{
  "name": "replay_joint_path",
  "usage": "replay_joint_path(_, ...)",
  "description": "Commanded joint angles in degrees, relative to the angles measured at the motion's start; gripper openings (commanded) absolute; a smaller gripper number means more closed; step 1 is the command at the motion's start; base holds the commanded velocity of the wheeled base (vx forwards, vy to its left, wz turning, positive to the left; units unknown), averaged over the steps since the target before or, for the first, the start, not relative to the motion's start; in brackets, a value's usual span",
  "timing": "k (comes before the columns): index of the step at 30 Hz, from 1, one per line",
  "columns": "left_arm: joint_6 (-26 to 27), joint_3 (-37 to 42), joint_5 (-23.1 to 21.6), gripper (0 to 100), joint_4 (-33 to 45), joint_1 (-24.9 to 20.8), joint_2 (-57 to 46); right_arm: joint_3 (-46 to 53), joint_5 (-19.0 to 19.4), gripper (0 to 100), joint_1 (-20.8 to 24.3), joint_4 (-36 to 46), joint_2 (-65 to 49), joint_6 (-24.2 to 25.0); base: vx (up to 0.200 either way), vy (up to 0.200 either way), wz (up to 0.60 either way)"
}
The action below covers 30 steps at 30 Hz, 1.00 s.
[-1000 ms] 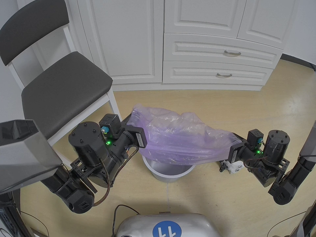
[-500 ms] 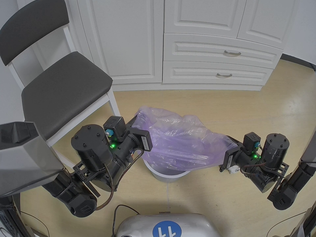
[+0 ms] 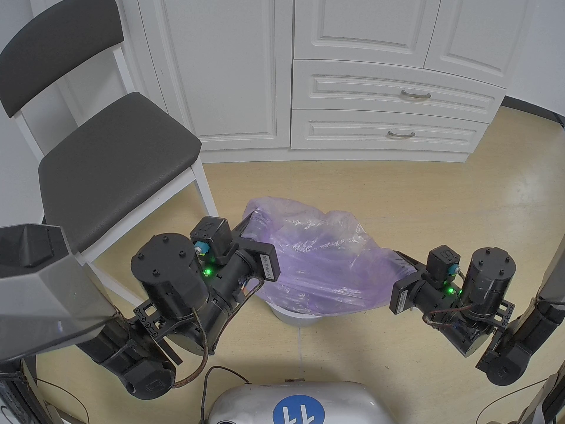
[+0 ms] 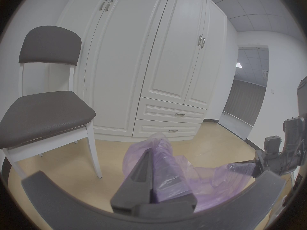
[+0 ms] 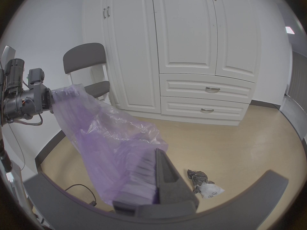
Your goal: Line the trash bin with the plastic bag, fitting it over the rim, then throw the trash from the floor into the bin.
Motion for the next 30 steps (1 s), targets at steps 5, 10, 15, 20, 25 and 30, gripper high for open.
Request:
replay_joint_path(5,0.0,0.1,0.0,0,-0.1,-0.3,-0.2,0.1,-0.1,0,1.5,0.0,-0.2,0.1,0.000,0.000,0.00)
replay_joint_path(10,0.1,-0.4,0.1,0,0.0,-1.2,0.3,0.3,0.3,0,2.5,-1.6,-0.3,1.5,0.000,0.000,0.00)
replay_joint_path(15,0.1,-1.2,0.3,0,0.0,-1.3,0.7,0.5,0.3,0,3.3,-3.7,-0.6,3.2,0.000,0.000,0.00)
replay_joint_path(20,0.0,-2.3,0.5,0,0.0,-2.3,1.4,0.1,-0.1,0,3.5,2.3,-0.9,3.4,0.000,0.000,0.00)
replay_joint_path(25,-0.1,-2.4,0.6,0,0.0,-3.2,2.6,-0.4,-0.1,0,4.4,4.2,-1.4,3.8,0.000,0.000,0.00)
replay_joint_path(30,-0.3,-3.6,1.0,0,0.0,-4.3,4.1,-0.6,-0.1,0,4.7,4.2,-0.7,4.4,0.000,0.000,0.00)
